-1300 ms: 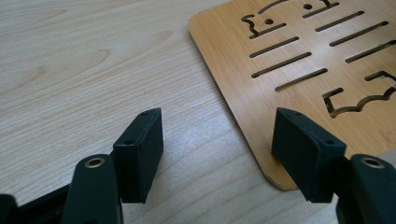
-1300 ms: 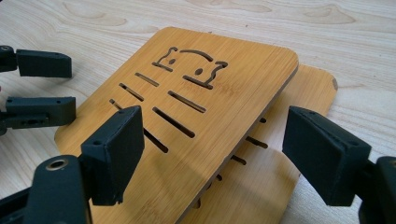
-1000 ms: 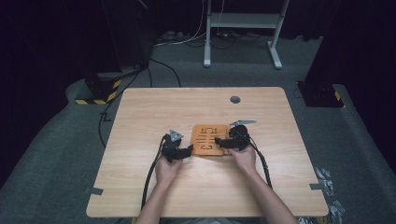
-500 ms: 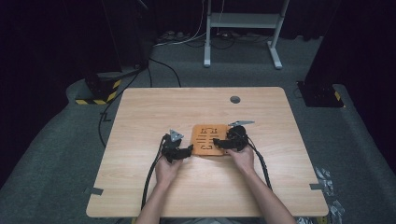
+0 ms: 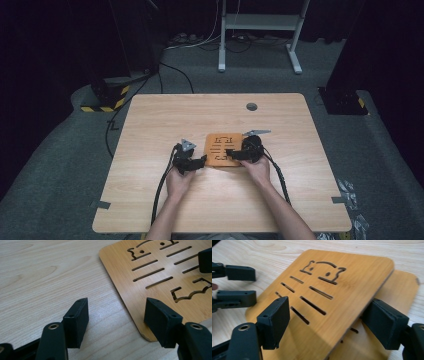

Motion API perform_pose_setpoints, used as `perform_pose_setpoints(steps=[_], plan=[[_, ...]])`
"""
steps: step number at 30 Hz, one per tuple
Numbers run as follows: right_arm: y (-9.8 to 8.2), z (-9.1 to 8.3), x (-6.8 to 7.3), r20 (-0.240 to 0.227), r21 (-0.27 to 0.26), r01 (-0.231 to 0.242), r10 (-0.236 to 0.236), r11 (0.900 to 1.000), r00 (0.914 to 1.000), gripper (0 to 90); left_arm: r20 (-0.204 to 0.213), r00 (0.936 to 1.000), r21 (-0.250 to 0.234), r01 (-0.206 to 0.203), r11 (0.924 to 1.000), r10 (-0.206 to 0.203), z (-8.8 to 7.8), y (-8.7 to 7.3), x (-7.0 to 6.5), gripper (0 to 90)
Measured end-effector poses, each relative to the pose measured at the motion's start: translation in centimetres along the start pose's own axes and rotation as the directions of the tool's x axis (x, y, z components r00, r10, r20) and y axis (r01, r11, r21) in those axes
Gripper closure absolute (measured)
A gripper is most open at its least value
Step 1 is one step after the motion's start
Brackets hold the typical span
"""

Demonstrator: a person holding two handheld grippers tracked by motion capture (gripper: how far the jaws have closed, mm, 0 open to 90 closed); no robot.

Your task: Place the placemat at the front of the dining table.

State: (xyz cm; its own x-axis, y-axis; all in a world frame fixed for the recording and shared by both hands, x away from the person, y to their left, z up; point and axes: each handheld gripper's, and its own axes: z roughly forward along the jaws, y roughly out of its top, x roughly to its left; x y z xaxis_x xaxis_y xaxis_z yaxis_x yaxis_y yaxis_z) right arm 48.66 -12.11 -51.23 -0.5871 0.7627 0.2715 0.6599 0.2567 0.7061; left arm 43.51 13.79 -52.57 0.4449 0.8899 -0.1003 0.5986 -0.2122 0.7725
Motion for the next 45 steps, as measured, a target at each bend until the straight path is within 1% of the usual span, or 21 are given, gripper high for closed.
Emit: perform_pose_setpoints(steps=[2, 8, 11, 14, 15, 16, 17, 20, 23, 27, 32, 34, 37, 39, 42, 45], plan=[[0.0, 0.0, 0.1, -0.010, 0.000, 0.008, -0.008, 1.000, 0.9999, 22.2, 0.003, 1.0000, 0.001, 0.001, 1.0000, -0.001, 0.0, 0.0, 0.0, 37.0], [0.0, -0.2, 0.1, -0.021, -0.001, 0.003, -0.003, 1.000, 0.9998, 22.4, 0.008, 1.0000, 0.001, 0.002, 1.0000, -0.002, 0.0, 0.0, 0.0, 37.3], [0.0, -0.4, 0.2, -0.025, -0.013, 0.007, -0.007, 1.000, 0.9997, 22.9, 0.006, 1.0000, 0.001, 0.003, 1.0000, -0.003, 0.0, 0.0, 0.1, 36.7], [0.1, -0.7, 0.3, -0.033, -0.028, 0.005, -0.006, 1.000, 0.9994, 23.5, 0.003, 0.9999, -0.001, 0.013, 0.9999, -0.013, 0.0, 0.0, 0.1, 35.8], [0.1, -0.8, 0.4, -0.028, -0.037, 0.011, -0.012, 0.999, 0.9995, 23.7, 0.005, 0.9999, -0.001, 0.012, 0.9999, -0.012, 0.0, 0.0, 0.2, 35.7], [0.2, -0.9, 0.5, -0.033, -0.041, 0.011, -0.013, 0.999, 0.9994, 23.9, 0.005, 0.9999, 0.000, 0.013, 0.9999, -0.013, 0.0, 0.0, 0.2, 35.6], [0.2, -1.0, 0.6, -0.027, -0.049, 0.017, -0.018, 0.999, 0.9995, 24.0, 0.005, 0.9999, -0.001, 0.016, 0.9999, -0.016, 0.0, 0.0, 0.2, 35.5], [0.3, -1.4, 1.0, -0.028, -0.062, 0.033, -0.035, 0.998, 0.9990, 24.2, 0.002, 0.9997, -0.001, 0.026, 0.9997, -0.026, 0.0, 0.0, 0.3, 35.4], [0.4, -1.7, 1.3, -0.033, -0.067, 0.045, -0.047, 0.997, 0.9983, 24.1, 0.002, 0.9995, -0.003, 0.033, 0.9995, -0.032, 0.0, 0.0, 0.3, 35.3], [0.5, -2.0, 1.7, -0.027, -0.086, 0.059, -0.061, 0.995, 0.9977, 24.1, -0.003, 0.9994, -0.003, 0.034, 0.9994, -0.034, 0.0, 0.0, 0.3, 35.3], [0.7, -2.1, 2.1, -0.020, -0.091, 0.074, -0.076, 0.993, 0.9969, 24.4, -0.008, 0.9995, -0.001, 0.030, 0.9996, -0.030, 0.0, 0.0, 0.3, 35.3], [0.7, -2.1, 2.4, -0.016, -0.095, 0.079, -0.081, 0.992, 0.9966, 24.7, -0.010, 0.9998, 0.010, 0.017, 0.9998, -0.017, 0.1, 0.0, 0.2, 35.3], [0.9, -2.2, 2.7, -0.024, -0.094, 0.101, -0.103, 0.990, 0.9944, 25.5, -0.021, 0.9998, 0.013, 0.008, 0.9999, -0.008, 0.1, 0.0, 0.0, 35.2], [0.9, -2.2, 3.0, -0.015, -0.099, 0.111, -0.114, 0.989, 0.9934, 25.8, -0.021, 0.9998, 0.013, 0.007, 0.9999, -0.007, 0.1, 0.1, 0.0, 35.3], [1.1, -2.2, 3.2, -0.015, -0.100, 0.108, -0.110, 0.989, 0.9938, 26.0, -0.021, 0.9998, 0.013, 0.002, 0.9999, -0.002, 0.1, 0.1, 0.0, 35.2], [1.2, -2.2, 3.4, -0.009, -0.109, 0.118, -0.120, 0.987, 0.9928, 27.0, -0.030, 0.9995, 0.016, -0.003, 0.9999, 0.003, 0.1, 0.1, -0.1, 35.2]])
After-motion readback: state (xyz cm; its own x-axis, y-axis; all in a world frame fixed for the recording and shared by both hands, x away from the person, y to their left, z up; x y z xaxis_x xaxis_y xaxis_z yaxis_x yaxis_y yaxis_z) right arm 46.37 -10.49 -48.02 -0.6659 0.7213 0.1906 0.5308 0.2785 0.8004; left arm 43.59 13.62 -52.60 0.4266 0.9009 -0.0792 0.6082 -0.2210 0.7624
